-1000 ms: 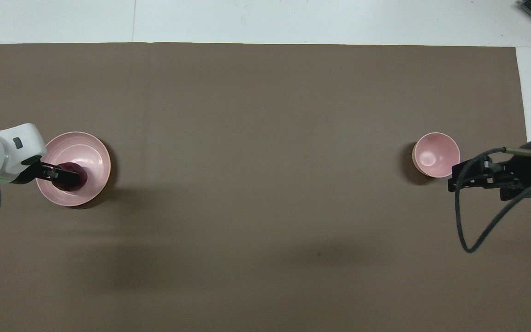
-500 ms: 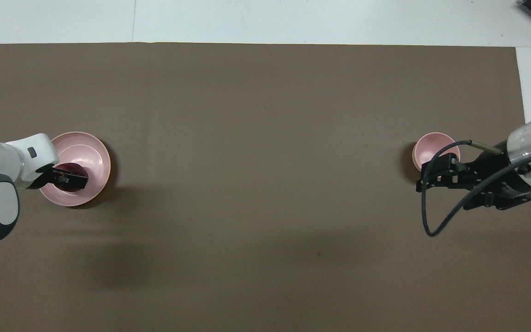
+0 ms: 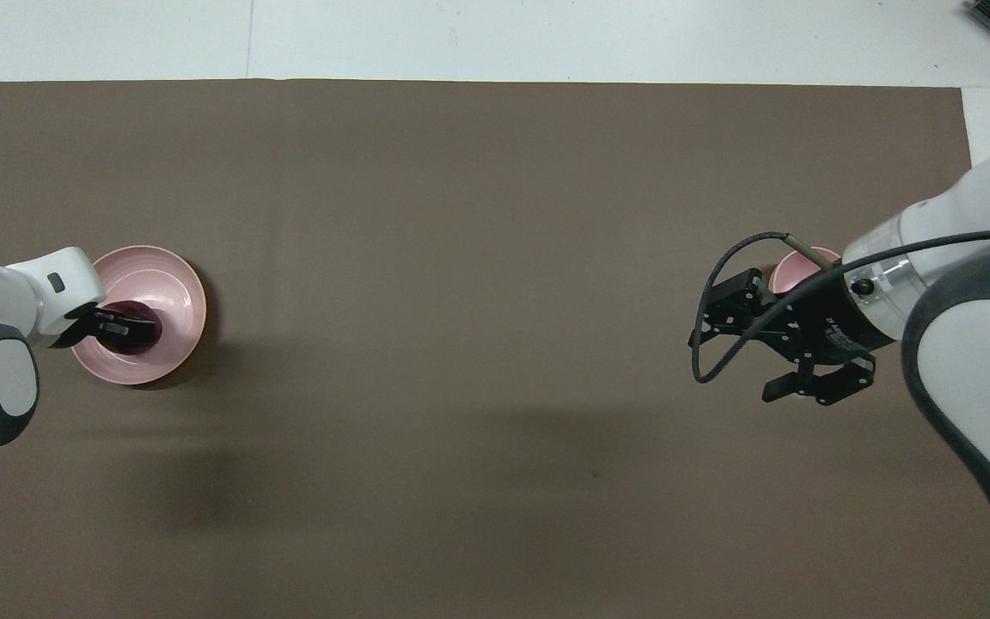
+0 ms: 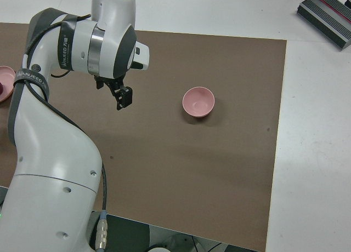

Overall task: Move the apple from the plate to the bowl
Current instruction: 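Lift the apple with the left gripper while the right gripper reaches toward it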

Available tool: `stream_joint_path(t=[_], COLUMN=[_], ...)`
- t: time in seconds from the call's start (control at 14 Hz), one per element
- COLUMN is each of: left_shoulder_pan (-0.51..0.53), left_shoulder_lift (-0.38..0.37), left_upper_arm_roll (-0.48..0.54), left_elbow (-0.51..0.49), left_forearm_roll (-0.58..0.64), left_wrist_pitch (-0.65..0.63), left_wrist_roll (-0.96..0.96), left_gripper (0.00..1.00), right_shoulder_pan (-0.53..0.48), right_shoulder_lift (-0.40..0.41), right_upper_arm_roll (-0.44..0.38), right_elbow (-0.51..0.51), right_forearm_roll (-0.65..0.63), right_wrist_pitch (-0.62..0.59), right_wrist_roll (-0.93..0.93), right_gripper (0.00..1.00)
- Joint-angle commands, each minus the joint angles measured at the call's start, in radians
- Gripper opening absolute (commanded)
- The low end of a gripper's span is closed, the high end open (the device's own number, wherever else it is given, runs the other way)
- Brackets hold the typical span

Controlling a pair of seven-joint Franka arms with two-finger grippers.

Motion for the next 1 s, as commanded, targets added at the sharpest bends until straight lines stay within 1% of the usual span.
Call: stream_joint_path(t=[0.0, 0.07, 0.21, 0.36, 0.5, 0.64, 0.79, 0.93], left_shoulder_pan=[0.009, 0.007, -0.004, -0.005, -0.008, -0.036, -0.060, -0.082], left_shoulder_lift=[0.005, 0.010, 0.010, -0.007, -0.027, -0.047, -0.082, -0.091], left_upper_arm_roll=[-0.003, -0.003, -0.003, -0.003, -0.009, -0.017, -0.017, -0.018], left_elbow=[-0.013, -0.005, -0.002, -0.002, 0.001, 0.003, 0.006, 0.053], left_forearm_roll=[-0.016, -0.016, -0.016, -0.016, -0.016, -0.027, -0.068, -0.172], left_wrist_pitch=[0.048, 0.051, 0.060, 0.052, 0.046, 0.042, 0.002, -0.084], left_wrist_roll=[0.023, 0.023, 0.022, 0.017, 0.011, 0.009, 0.008, 0.009], left_gripper=[0.20, 0.15, 0.01, 0.00, 0.00, 0.00, 0.00, 0.00], right_shoulder_pan=[0.027, 0.043, 0.069, 0.092, 0.102, 0.133, 0.155, 0.170], right_shoulder_lift=[0.036, 0.039, 0.045, 0.054, 0.086, 0.106, 0.125, 0.140], right_upper_arm_roll=[0.004, 0.004, 0.004, 0.004, 0.004, 0.004, 0.004, 0.004], right_elbow=[-0.028, -0.051, -0.104, -0.126, -0.129, -0.135, -0.146, -0.161], right_forearm_roll=[0.094, 0.129, 0.206, 0.264, 0.356, 0.425, 0.508, 0.598], right_wrist_pitch=[0.060, 0.099, 0.175, 0.235, 0.265, 0.329, 0.378, 0.433], right_wrist_roll=[0.110, 0.147, 0.190, 0.252, 0.275, 0.327, 0.346, 0.347], right_gripper=[1.00, 1.00, 1.00, 1.00, 1.00, 1.00, 1.00, 1.00])
